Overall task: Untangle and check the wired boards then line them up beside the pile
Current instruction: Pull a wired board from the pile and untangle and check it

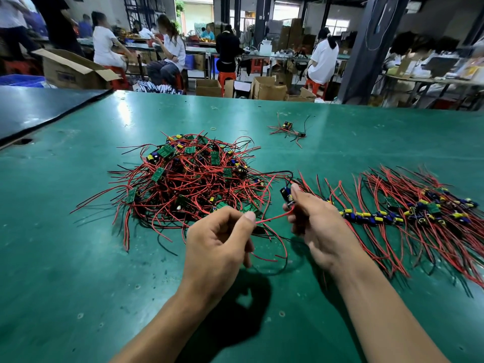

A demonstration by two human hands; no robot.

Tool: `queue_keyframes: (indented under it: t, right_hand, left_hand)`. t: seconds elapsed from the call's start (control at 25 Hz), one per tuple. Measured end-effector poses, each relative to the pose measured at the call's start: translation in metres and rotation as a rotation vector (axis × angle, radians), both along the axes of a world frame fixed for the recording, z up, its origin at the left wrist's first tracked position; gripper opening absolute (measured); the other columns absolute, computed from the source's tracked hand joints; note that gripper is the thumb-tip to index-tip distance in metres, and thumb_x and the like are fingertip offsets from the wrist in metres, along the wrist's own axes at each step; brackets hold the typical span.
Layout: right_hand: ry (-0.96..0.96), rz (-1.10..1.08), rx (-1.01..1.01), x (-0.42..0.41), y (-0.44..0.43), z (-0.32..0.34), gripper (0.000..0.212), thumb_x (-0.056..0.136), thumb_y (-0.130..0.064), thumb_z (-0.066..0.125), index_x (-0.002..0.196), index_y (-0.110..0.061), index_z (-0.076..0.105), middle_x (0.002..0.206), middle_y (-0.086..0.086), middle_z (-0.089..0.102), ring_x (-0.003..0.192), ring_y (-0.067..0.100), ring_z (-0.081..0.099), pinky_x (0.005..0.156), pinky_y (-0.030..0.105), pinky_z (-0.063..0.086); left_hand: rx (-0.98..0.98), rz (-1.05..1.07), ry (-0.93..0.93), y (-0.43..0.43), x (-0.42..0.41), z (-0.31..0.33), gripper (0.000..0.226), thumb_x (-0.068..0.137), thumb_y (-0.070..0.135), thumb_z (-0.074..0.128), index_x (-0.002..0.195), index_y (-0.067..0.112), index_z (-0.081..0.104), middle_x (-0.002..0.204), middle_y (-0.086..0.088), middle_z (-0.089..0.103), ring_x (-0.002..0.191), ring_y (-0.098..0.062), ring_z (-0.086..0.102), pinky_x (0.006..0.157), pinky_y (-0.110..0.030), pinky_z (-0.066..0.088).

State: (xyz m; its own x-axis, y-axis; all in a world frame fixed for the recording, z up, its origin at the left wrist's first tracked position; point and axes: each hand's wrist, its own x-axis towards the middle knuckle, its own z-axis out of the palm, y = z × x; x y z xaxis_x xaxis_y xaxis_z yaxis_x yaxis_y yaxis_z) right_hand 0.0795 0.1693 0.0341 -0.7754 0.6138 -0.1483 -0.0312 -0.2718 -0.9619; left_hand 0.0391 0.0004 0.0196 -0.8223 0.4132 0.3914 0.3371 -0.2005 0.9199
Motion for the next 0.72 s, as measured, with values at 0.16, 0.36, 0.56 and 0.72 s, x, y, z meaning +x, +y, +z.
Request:
queue_keyframes:
  t: [0.16, 0.36, 0.56, 0.72]
  right_hand:
    - [0.058, 0.046, -0.215, 0.000, -0.001, 0.001, 0.012, 0.096, -0.027, 0.061, 0.095, -0.017, 0.068, 0.067, 0.000, 0.060, 0.049, 0.010, 0.052, 0.051, 0.022, 0.047]
    - [0.082, 0.130, -0.302, 0.003, -0.002, 0.002, 0.024, 0.105, -0.022, 0.045, 0.116, -0.011, 0.065, 0.066, 0.002, 0.062, 0.054, 0.011, 0.058, 0.048, 0.020, 0.050]
    - [0.028, 0.289, -0.151, 0.006, -0.001, 0.000, 0.018, 0.093, -0.029, 0.059, 0.103, -0.014, 0.062, 0.070, 0.001, 0.066, 0.058, 0.012, 0.060, 0.058, 0.024, 0.049]
    - [-0.012, 0.351, 0.007, 0.011, 0.002, 0.002, 0.022, 0.071, -0.038, 0.076, 0.081, -0.021, 0.066, 0.069, 0.001, 0.060, 0.056, 0.010, 0.051, 0.053, 0.020, 0.039]
  left_hand:
    - [-0.122, 0.018, -0.066, 0.003, -0.006, -0.006, 0.015, 0.094, 0.016, 0.063, 0.080, 0.013, 0.068, 0.068, -0.006, 0.070, 0.047, -0.016, 0.054, 0.046, -0.029, 0.045]
    - [-0.265, -0.154, -0.209, 0.001, -0.010, -0.011, 0.020, 0.091, 0.020, 0.066, 0.076, 0.008, 0.068, 0.048, -0.002, 0.055, 0.032, -0.015, 0.041, 0.036, -0.020, 0.034]
    - [-0.170, -0.222, -0.405, 0.000, -0.014, -0.004, 0.030, 0.070, 0.038, 0.075, 0.061, 0.012, 0.062, 0.046, -0.001, 0.027, 0.036, -0.010, 0.020, 0.039, -0.015, 0.014]
    - [-0.075, -0.359, -0.651, -0.005, -0.021, 0.003, 0.022, 0.066, 0.036, 0.076, 0.073, 0.018, 0.067, 0.051, 0.002, 0.040, 0.036, -0.006, 0.024, 0.041, -0.013, 0.012]
